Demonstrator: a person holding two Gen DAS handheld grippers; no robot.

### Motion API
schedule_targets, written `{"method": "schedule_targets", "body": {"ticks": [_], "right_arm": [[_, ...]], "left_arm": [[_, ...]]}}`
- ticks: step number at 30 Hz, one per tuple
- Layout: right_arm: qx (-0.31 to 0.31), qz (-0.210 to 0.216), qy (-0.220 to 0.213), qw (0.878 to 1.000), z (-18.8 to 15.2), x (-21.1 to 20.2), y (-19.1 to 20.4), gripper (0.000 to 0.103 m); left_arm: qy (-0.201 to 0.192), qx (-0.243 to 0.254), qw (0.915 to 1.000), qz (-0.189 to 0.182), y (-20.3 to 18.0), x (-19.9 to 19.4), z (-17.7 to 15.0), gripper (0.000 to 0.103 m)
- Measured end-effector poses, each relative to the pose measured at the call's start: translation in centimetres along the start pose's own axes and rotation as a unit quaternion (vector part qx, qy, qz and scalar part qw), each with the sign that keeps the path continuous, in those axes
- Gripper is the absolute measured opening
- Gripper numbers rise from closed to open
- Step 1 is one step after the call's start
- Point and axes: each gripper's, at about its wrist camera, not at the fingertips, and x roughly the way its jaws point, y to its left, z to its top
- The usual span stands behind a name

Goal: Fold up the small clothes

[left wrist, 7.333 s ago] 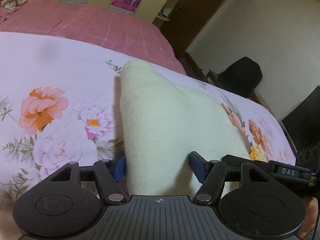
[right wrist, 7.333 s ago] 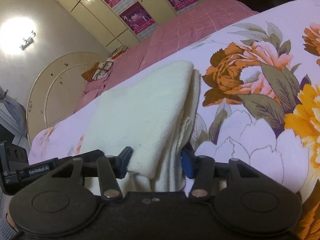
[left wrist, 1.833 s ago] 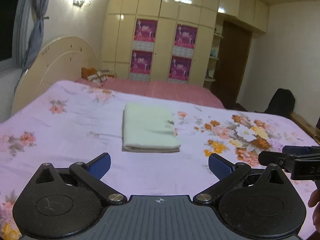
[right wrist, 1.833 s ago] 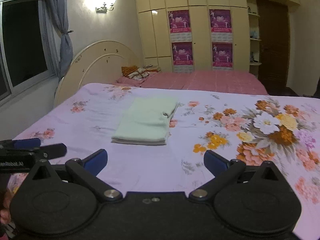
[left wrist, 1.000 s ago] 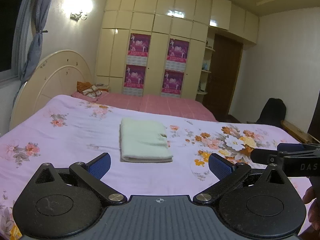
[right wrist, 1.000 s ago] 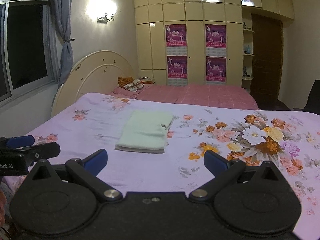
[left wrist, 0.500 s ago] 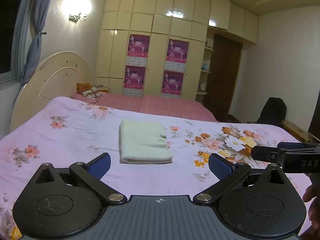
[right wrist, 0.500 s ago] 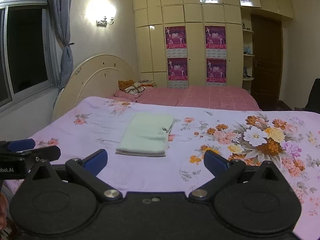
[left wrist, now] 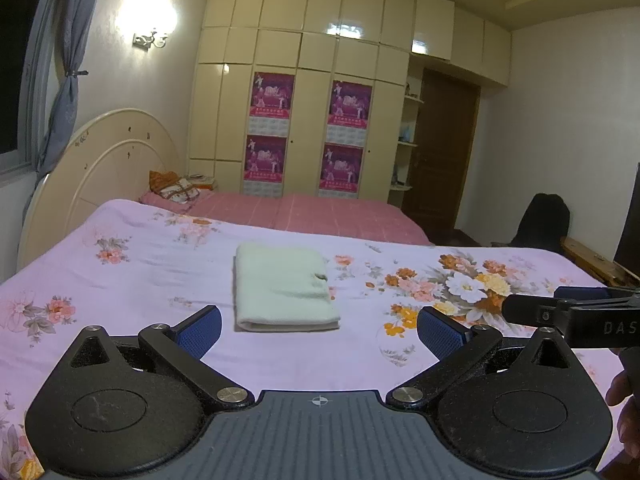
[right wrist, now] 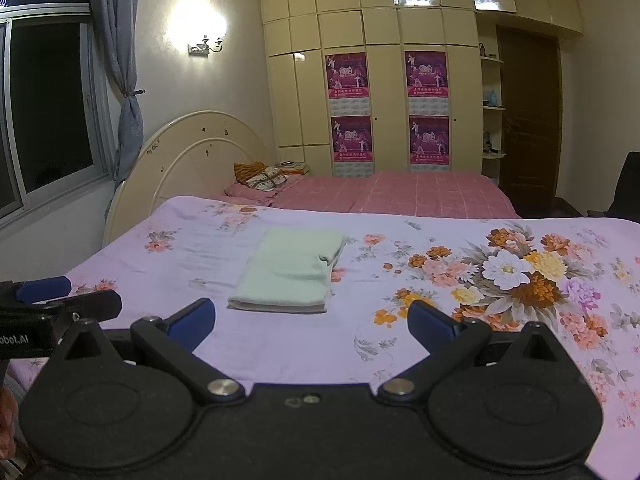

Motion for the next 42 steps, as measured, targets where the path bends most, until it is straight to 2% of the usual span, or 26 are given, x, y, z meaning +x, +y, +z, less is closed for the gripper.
{"method": "schedule_targets", "body": {"ticks": [36, 42], "right_arm": [[-0.009, 0.002, 0.004, 1.000, 0.2, 0.5, 1.4, 0.102], [-0.009, 0.002, 0.004, 1.000, 0.2, 0.6, 1.4, 0.102]], "left_arm": [[-0.004, 0.002, 0.9999, 0.009, 0.6, 0.1, 0.1, 0.103], [-0.018, 0.008, 0.9997, 0.015, 0.5, 0.0, 0.2, 0.102]]}}
